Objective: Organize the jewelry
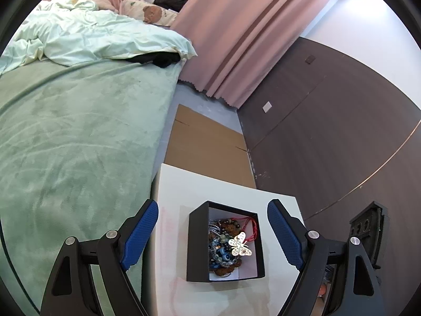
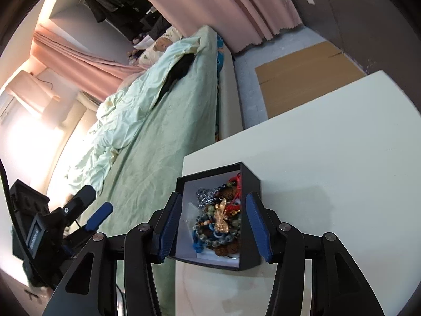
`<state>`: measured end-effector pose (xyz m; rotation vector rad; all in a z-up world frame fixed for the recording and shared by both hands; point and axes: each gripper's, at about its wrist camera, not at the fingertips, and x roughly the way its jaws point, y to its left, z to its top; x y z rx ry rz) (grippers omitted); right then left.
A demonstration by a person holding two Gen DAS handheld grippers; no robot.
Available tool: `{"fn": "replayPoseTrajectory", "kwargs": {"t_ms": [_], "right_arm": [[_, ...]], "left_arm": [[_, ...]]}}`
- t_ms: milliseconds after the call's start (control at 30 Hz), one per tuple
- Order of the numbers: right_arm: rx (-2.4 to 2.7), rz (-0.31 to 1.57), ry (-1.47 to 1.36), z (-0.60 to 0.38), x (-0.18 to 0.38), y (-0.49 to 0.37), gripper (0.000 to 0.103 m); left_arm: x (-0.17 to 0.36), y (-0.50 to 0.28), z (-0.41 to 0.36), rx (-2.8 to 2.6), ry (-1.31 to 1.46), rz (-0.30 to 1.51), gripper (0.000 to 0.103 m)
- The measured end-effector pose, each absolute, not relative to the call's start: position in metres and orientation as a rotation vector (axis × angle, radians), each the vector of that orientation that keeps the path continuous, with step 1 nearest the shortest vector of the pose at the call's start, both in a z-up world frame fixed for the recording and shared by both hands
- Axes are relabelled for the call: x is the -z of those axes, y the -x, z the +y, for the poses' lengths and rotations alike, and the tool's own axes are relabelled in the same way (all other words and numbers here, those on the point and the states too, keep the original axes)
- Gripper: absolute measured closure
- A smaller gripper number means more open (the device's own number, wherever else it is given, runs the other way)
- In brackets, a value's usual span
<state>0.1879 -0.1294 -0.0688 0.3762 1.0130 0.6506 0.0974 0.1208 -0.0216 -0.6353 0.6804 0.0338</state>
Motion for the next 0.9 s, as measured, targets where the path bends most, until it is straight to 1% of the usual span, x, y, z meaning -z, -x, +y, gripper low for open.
{"fn": "replayPoseTrajectory", "kwargs": {"t_ms": [367,467,500,533,567,600,700,733,800,900], "right_arm": [[-0.635,0.969,-0.344,-0.166,0.049,-0.161,0.051],[-0.626,0.955,-0.335,-0.177,0.044,-0.153,0.051],[-0.622,0.952,-0.332,-0.180,0.042,-0.151,0.049],[-0.610,0.949,-0.325,-0.184,0.041,-0.148,0.041],[-0.595,0.940,-0.321,-0.189,0.039,-0.146,0.037],[-0.583,0.918,-0.323,-0.195,0.035,-0.143,0.030],[-0.583,0.891,-0.326,-0.209,0.028,-0.136,0.025],[-0.576,0.887,-0.325,-0.212,0.026,-0.134,0.021],[-0.551,0.874,-0.320,-0.220,0.023,-0.130,0.016],[-0.499,0.858,-0.305,-0.232,0.019,-0.125,0.016]], "left_arm": [[0.011,-0.085,0.087,-0.001,0.546,0.682,0.016],[0.008,-0.078,0.076,0.005,0.517,0.677,0.013],[0.007,-0.076,0.073,0.006,0.507,0.672,0.012],[0.005,-0.073,0.070,0.010,0.497,0.665,0.010],[0.003,-0.069,0.066,0.013,0.482,0.652,0.008],[0.000,-0.066,0.062,0.011,0.471,0.641,0.005],[-0.007,-0.056,0.051,0.008,0.432,0.602,0.001],[-0.009,-0.052,0.048,0.005,0.418,0.592,0.001],[-0.010,-0.047,0.042,-0.001,0.396,0.583,0.001],[-0.009,-0.042,0.032,-0.002,0.357,0.591,0.001]]}}
